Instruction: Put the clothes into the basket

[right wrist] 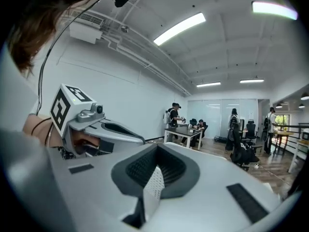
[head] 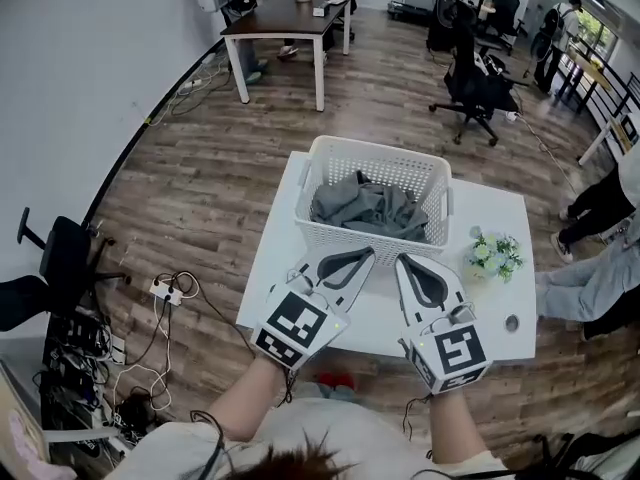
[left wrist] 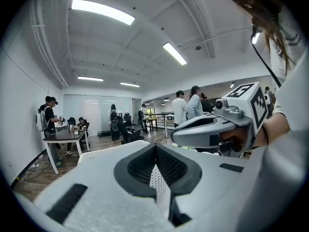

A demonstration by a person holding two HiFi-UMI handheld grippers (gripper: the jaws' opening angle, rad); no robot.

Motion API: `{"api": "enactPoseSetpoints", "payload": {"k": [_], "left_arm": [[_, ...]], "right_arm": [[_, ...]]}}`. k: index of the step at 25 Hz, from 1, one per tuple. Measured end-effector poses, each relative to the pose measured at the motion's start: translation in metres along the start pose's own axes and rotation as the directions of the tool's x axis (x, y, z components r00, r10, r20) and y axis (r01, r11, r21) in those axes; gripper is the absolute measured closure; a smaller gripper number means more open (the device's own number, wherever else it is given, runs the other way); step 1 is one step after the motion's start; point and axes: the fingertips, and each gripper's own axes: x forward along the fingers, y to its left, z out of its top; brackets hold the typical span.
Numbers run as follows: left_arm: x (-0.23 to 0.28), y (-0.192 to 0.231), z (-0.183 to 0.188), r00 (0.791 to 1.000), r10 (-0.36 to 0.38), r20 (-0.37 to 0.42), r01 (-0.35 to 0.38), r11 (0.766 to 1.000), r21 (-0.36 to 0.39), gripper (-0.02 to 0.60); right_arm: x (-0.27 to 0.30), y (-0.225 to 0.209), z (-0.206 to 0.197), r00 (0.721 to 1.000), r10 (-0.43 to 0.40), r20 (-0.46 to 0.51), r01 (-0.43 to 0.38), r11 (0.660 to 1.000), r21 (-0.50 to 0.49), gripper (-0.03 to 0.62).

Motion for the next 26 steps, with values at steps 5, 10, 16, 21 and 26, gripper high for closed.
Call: {"api": "enactPoseSetpoints", "payload": {"k": [5,10,16,21,26], "left_arm": [[-0.032,-0.035,-0.022,1.0,0.022,-0.014,-0.023,0.998,-0.052,0.569],[-0.048,-0.053,-0.043,1.0,-0.002,-0.029,-0.001,0.996,-0.092,0.569],[-0.056,-0.067,-0.049,0.999,-0.042,0.002,0.042,0.996,-0.08,0.569],[-0.06,-0.072,-0.054,0.998,-0.063,-0.007,0.062,0.996,-0.067,0.569],[-0.066,-0.07,-0.051,0.998,-0.065,-0.013,0.064,0.996,-0.056,0.569]], "right_arm": [[-0.033,0.038,-0.021,1.0,0.013,-0.028,-0.011,0.999,0.051,0.579],[-0.047,0.06,-0.033,0.998,0.021,-0.061,-0.017,0.998,0.063,0.579],[-0.056,0.075,-0.041,0.998,-0.023,-0.066,0.027,0.998,0.051,0.579],[-0.058,0.084,-0.044,0.997,-0.032,-0.066,0.036,0.998,0.056,0.579],[-0.056,0.086,-0.04,0.997,-0.038,-0.067,0.042,0.997,0.057,0.579]]}}
